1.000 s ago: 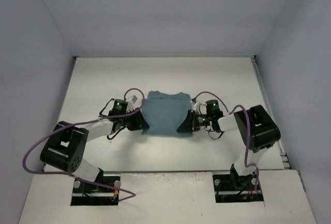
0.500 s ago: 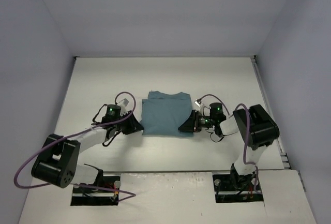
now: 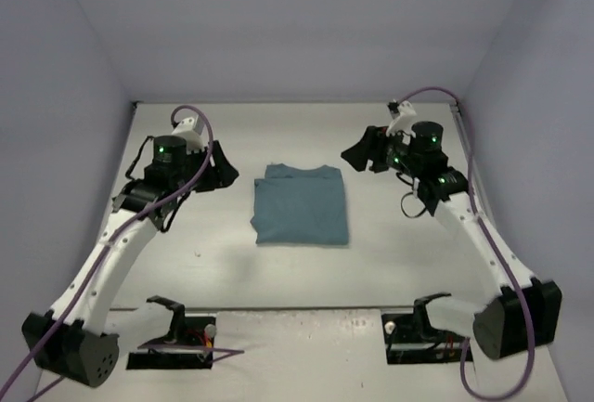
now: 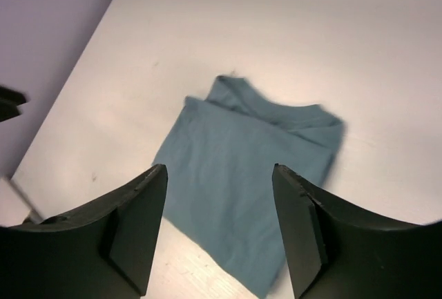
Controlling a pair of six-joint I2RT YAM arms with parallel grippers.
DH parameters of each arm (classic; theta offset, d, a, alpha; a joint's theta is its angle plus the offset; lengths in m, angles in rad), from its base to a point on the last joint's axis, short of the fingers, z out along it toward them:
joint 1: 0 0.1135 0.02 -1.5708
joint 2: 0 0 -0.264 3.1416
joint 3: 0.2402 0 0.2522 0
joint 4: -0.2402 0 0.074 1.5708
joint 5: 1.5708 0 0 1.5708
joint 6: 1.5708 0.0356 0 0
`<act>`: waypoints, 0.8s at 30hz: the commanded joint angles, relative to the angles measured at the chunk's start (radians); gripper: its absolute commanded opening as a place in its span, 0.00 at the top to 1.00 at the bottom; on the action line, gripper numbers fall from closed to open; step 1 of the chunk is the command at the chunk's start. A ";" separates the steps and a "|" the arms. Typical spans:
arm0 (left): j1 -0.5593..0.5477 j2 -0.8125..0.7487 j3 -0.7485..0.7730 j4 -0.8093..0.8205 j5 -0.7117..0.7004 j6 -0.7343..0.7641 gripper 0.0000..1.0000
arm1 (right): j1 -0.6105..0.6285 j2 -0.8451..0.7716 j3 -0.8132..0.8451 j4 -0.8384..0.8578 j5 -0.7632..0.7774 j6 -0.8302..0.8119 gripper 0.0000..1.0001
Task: Fold and stack the t-shirts
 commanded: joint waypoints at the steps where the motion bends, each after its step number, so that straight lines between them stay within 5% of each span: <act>1: 0.035 -0.073 0.156 -0.243 -0.185 0.140 0.42 | -0.025 -0.147 0.101 -0.285 0.338 -0.109 0.37; 3: 0.042 -0.110 0.219 -0.303 -0.241 0.176 0.38 | -0.036 -0.222 0.120 -0.317 0.432 -0.121 0.34; 7: 0.043 -0.181 0.298 -0.386 -0.369 0.228 0.34 | -0.044 -0.359 0.144 -0.350 0.578 -0.127 0.00; 13: 0.042 -0.239 0.345 -0.455 -0.468 0.241 0.33 | -0.043 -0.472 0.196 -0.411 0.714 -0.196 0.00; 24: 0.042 -0.316 0.300 -0.457 -0.497 0.208 0.26 | -0.043 -0.509 0.221 -0.427 0.721 -0.252 0.00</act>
